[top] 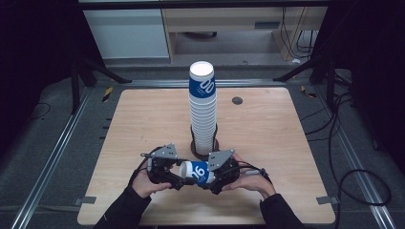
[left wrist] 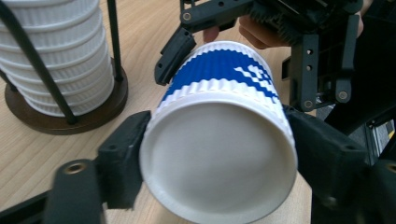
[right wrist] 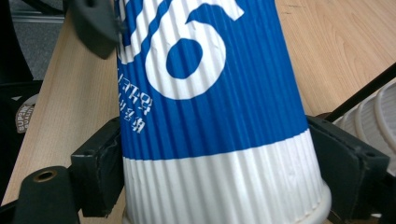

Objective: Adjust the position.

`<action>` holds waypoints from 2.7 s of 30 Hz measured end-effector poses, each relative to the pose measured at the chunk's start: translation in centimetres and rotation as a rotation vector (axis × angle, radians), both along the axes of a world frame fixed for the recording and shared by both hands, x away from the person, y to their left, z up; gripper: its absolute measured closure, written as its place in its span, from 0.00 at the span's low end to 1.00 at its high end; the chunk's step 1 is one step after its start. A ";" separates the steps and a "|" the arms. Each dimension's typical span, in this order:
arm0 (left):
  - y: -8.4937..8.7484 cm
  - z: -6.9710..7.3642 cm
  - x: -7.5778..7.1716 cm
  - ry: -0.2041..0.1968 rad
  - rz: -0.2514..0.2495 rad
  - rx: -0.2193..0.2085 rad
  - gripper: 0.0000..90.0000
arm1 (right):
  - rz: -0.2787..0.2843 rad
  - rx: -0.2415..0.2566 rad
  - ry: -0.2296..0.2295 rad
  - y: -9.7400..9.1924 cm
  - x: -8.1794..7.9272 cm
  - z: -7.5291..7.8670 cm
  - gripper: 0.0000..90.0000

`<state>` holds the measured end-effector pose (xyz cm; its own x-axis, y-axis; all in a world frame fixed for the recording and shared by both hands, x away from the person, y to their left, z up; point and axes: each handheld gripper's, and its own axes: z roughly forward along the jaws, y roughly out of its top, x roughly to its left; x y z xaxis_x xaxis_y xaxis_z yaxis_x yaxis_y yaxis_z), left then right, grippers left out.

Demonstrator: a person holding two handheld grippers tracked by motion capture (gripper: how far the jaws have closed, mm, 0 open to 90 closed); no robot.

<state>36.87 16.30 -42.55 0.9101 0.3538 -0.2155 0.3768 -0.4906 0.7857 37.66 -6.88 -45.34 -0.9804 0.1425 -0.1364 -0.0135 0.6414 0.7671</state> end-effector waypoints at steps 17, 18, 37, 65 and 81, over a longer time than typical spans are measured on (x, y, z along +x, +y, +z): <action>1.4 0.7 0.2 -0.022 0.033 -0.043 0.30 | -0.061 0.110 0.040 -1.4 0.4 1.3 0.07; 1.6 0.8 0.2 -0.029 0.039 -0.047 0.30 | -0.068 0.130 0.044 -1.8 0.5 1.5 0.07; 3.6 2.0 0.2 -0.100 0.116 -0.216 0.30 | -0.150 0.308 0.119 -5.9 1.0 2.4 0.07; 0.6 1.3 -0.8 -0.071 -0.008 -0.275 0.30 | -0.031 0.401 0.223 -5.4 0.7 1.8 0.06; 0.1 1.0 -0.9 -0.051 -0.047 -0.271 0.30 | 0.039 0.395 0.248 -4.7 0.6 1.4 0.15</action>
<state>35.96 16.39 -41.51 0.9362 0.2470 -0.2500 0.3152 -0.2753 0.9082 38.23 -11.54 -43.98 -0.9823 0.0984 0.1597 0.1824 0.3020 0.9357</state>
